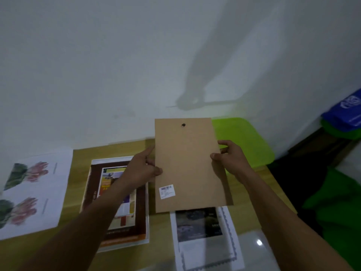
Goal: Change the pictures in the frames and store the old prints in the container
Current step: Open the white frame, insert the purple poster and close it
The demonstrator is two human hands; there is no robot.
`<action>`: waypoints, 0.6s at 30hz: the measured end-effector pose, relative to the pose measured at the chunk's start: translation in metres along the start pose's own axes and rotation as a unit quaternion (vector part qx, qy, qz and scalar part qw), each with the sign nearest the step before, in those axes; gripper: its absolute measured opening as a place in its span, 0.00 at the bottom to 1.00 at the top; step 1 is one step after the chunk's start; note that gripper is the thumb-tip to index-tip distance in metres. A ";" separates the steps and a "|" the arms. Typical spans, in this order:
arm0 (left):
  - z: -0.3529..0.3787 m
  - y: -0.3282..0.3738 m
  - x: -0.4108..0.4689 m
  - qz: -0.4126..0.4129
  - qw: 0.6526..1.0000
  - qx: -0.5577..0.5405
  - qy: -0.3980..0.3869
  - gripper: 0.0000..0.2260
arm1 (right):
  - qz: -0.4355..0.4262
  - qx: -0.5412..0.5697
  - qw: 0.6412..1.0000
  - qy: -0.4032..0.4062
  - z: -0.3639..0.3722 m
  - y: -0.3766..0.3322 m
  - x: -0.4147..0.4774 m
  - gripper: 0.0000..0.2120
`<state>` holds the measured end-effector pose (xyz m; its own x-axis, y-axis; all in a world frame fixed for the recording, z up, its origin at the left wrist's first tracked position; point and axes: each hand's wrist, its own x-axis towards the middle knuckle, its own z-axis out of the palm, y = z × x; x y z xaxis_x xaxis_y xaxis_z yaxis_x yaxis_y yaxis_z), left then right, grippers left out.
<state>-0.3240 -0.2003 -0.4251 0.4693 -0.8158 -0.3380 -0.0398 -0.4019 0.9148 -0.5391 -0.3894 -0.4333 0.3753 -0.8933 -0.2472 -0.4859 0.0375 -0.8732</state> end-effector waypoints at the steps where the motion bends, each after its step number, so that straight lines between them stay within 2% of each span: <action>1: 0.016 0.003 0.011 0.002 1.000 0.009 -0.001 0.41 | 0.006 -0.008 1.000 0.004 -0.012 0.007 0.011 0.25; 9: 0.112 0.004 0.083 -0.036 0.999 -0.004 0.015 0.42 | 0.008 -0.109 0.994 0.006 -0.071 0.052 0.095 0.27; 18: 0.137 0.002 0.117 -0.055 0.992 0.092 0.066 0.41 | -0.045 -0.216 0.975 0.024 -0.072 0.066 0.123 0.24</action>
<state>-0.3903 -0.3535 -0.4931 0.5903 -0.7063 -0.3907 -0.1363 -0.5643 0.8142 -0.5817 -0.5288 -0.4914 0.3991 -0.9049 -0.1482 -0.7434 -0.2247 -0.6299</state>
